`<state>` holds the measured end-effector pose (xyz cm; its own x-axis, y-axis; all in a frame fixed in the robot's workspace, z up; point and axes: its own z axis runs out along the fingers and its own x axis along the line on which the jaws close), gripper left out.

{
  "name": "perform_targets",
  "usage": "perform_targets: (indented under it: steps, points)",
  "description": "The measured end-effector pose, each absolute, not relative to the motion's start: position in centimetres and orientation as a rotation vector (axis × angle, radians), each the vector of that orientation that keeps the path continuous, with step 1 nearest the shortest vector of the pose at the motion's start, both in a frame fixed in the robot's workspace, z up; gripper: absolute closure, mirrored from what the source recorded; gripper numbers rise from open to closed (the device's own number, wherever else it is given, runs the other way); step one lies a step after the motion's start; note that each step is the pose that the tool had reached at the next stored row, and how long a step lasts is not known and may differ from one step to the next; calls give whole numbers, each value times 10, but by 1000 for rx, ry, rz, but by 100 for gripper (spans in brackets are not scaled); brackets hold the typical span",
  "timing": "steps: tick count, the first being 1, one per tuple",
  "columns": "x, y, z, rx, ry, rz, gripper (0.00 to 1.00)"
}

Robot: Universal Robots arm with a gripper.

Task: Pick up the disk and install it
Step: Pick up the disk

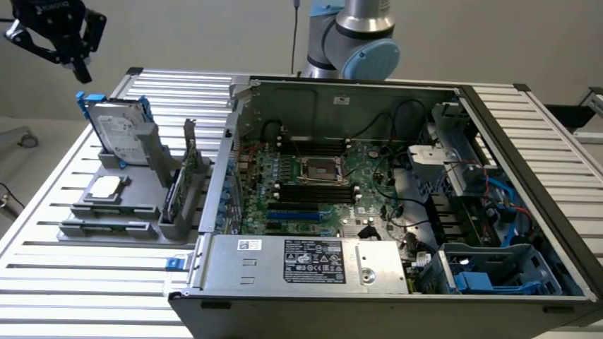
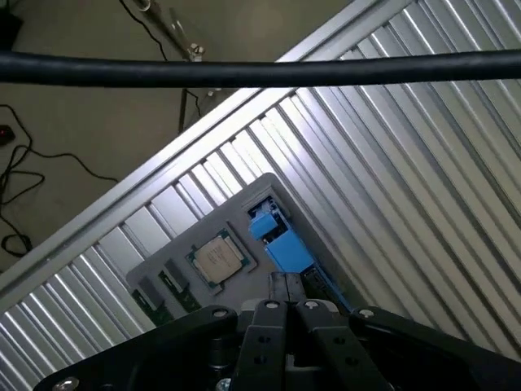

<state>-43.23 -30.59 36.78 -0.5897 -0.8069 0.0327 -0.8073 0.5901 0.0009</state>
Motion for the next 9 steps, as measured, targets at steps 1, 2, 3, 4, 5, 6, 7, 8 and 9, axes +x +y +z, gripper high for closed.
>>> perform_targets:
  steps: [1,2,3,4,5,6,7,8,9]
  points:
    - [-432,-306,367,1433,-2763,22,89]
    - [-432,-306,366,1460,-2749,23,89]
    - [-432,-306,366,1484,-2736,23,89]
    - [-432,-306,365,1509,-2722,23,89]
    - [-432,-306,364,1533,-2709,24,89]
    - [-432,-306,364,1557,-2695,24,89]
    - [-432,-306,363,1581,-2681,25,89]
    - [-432,-306,363,1608,-2666,25,89]
    - [-432,-306,362,1632,-2651,25,89]
